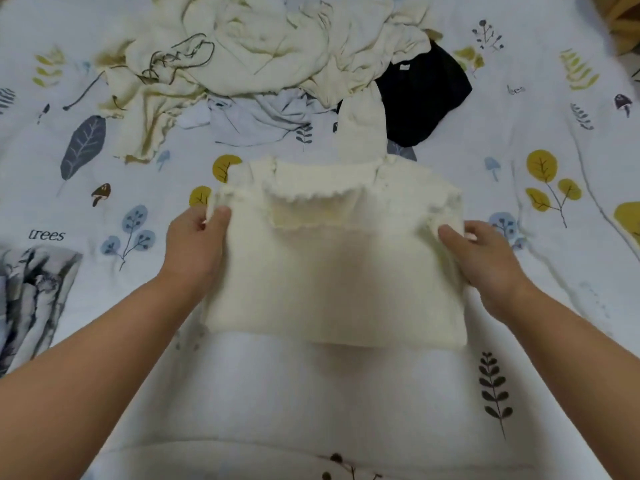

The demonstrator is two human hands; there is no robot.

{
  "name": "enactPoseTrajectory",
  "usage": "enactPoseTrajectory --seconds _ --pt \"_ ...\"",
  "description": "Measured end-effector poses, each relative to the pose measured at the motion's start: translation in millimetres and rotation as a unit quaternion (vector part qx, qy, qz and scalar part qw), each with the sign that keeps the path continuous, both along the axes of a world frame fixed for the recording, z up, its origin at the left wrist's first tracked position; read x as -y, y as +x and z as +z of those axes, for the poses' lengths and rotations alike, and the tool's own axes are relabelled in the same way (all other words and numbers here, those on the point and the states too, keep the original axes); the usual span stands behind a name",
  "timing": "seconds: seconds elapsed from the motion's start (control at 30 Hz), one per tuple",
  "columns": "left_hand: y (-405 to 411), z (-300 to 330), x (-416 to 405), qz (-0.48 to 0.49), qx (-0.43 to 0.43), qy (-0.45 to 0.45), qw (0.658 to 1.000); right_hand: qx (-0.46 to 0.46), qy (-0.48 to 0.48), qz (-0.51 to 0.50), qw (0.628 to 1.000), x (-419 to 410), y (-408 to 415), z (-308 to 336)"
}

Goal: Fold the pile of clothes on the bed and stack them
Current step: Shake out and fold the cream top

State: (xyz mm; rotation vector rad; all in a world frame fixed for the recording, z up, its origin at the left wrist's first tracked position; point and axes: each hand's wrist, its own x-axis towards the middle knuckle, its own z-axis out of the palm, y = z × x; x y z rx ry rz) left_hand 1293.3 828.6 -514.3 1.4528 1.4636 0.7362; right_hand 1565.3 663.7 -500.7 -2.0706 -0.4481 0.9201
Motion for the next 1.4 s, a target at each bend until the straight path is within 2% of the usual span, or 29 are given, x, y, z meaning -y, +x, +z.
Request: enactPoseTrajectory --seconds 0.07,0.17,0.23,0.33,0.4,0.47,0.57,0.63,0.73,0.8,0.97,1.1,1.17,1.23,1.3,1.4 --pt "3 -11 -4 -0.026 -0.047 -0.029 0.998 0.034 -0.066 0.035 0.997 -9 -3 -12" --pt "7 -16 -7 -0.082 -0.137 0.011 0.987 0.178 -0.125 0.127 0.968 -13 -8 -22" --pt "9 -16 -13 -0.076 -0.143 0.08 0.983 0.234 -0.088 0.117 0.961 -15 -3 -23" --pt "18 -7 -30 -0.023 -0.102 0.156 0.982 0.235 0.014 0.057 0.97 -23 11 -13" --pt "26 -5 -46 0.018 -0.068 0.171 0.983 0.223 0.063 0.008 0.973 -33 24 -8" --pt "35 -7 -59 0.052 -0.058 0.155 0.985 0.22 0.046 -0.03 0.974 -45 35 -9" --pt "45 -21 -66 0.074 -0.159 0.038 0.984 0.242 -0.113 -0.022 0.963 -51 43 -24" --pt "47 -29 -57 0.051 -0.269 -0.038 0.961 0.207 -0.188 -0.017 0.96 -45 42 -33" --pt "42 -36 -36 -0.024 -0.364 -0.012 0.931 0.17 -0.156 -0.014 0.973 -32 30 -42" --pt "38 -40 -26 -0.057 -0.37 0.004 0.927 0.157 -0.141 -0.007 0.978 -28 23 -45" --pt "31 -31 -25 -0.079 -0.302 0.039 0.949 0.14 -0.14 0.026 0.98 -31 23 -37" --pt "17 -10 -22 -0.077 -0.254 0.067 0.962 0.182 -0.166 0.123 0.961 -18 44 -11" --pt "4 -3 -5 -0.088 -0.24 0.051 0.965 0.17 -0.203 0.157 0.951 -3 49 -1" --pt "-9 -6 15 -0.093 -0.257 0.026 0.962 0.169 -0.251 0.18 0.936 11 47 -3" --pt "-16 -16 29 -0.097 -0.287 0.0 0.953 0.213 -0.289 0.187 0.914 20 38 -12" --pt "-17 -28 31 -0.078 -0.332 0.014 0.94 0.295 -0.268 0.14 0.906 23 27 -23"
